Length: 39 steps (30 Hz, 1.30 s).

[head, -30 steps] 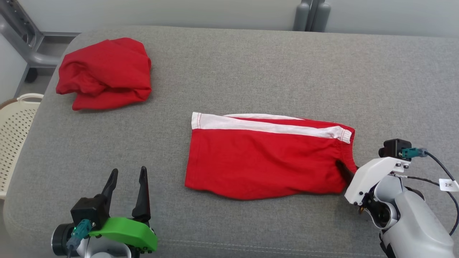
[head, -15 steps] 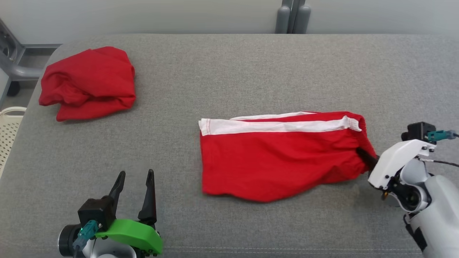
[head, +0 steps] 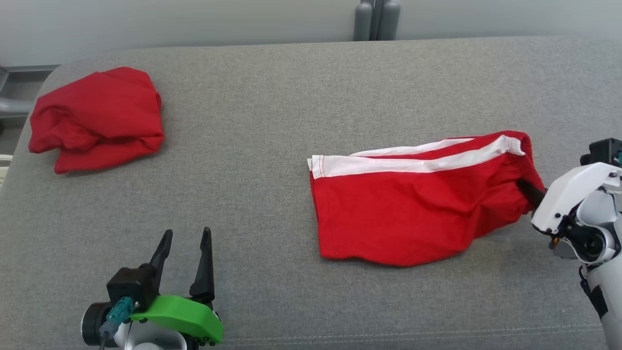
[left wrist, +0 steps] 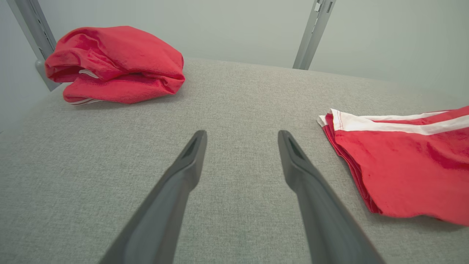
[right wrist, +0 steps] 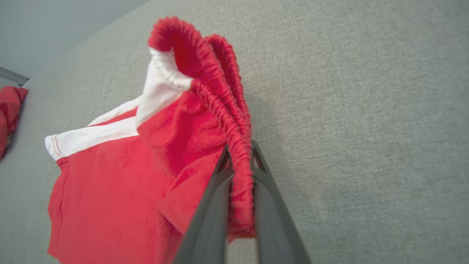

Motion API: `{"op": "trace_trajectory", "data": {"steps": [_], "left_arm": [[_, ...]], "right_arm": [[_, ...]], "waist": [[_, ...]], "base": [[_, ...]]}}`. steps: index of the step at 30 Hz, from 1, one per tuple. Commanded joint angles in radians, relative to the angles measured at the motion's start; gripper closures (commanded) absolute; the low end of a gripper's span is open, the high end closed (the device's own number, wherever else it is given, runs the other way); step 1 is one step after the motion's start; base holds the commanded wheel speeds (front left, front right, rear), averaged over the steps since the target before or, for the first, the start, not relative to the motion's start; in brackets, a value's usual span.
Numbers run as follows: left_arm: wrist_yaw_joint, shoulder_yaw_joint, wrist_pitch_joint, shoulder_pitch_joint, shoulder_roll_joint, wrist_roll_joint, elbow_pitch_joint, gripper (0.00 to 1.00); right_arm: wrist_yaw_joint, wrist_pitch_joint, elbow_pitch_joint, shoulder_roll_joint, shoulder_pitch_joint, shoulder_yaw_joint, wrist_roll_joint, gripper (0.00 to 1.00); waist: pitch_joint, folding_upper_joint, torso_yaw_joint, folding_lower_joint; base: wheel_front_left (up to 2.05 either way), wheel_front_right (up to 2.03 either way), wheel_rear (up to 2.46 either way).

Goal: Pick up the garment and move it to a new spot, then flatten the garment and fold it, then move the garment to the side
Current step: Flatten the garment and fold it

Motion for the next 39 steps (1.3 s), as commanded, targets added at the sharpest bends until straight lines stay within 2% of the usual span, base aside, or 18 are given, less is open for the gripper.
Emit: {"op": "trace_trajectory", "data": {"steps": [1, 12, 16, 21, 31, 39], "left_arm": [[-0.007, 0.000, -0.004, -0.013, 0.000, -0.007, -0.001, 0.00], [-0.007, -0.004, -0.006, -0.017, -0.008, -0.010, 0.000, 0.00], [-0.009, -0.005, -0.007, -0.023, -0.014, -0.011, 0.000, 0.00], [-0.018, -0.005, -0.008, -0.028, -0.020, -0.013, 0.000, 0.00], [-0.028, 0.001, -0.011, -0.037, -0.039, -0.014, 0.007, 0.00], [-0.044, -0.002, -0.015, -0.046, -0.061, -0.006, 0.023, 0.00]], "right_arm": [[0.000, 0.009, -0.024, 0.002, -0.008, 0.011, 0.006, 1.00], [0.000, 0.113, -0.301, 0.023, 0.063, 0.130, 0.052, 1.00], [0.000, 0.136, -0.362, 0.039, 0.076, 0.152, 0.050, 1.00], [0.000, 0.159, -0.405, 0.102, 0.081, 0.167, 0.028, 1.00], [0.000, 0.150, -0.299, 0.256, 0.033, 0.183, -0.080, 1.00], [0.000, 0.101, -0.133, 0.302, -0.026, 0.176, -0.151, 1.00]], "waist": [[-0.001, -0.0001, -0.008, 0.0000], [-0.012, -0.0001, -0.029, 0.0000], [-0.013, -0.0001, -0.025, 0.0000], [-0.014, -0.0001, -0.011, 0.0000], [-0.013, -0.0001, 0.036, 0.0000], [-0.009, -0.0001, 0.086, 0.0000]], "base": [[0.00, 0.00, 0.00], [0.00, 0.00, 0.00], [0.00, 0.00, 0.00], [0.00, 0.00, 0.00], [0.00, 0.00, 0.00], [0.00, 0.00, 0.00]]}}
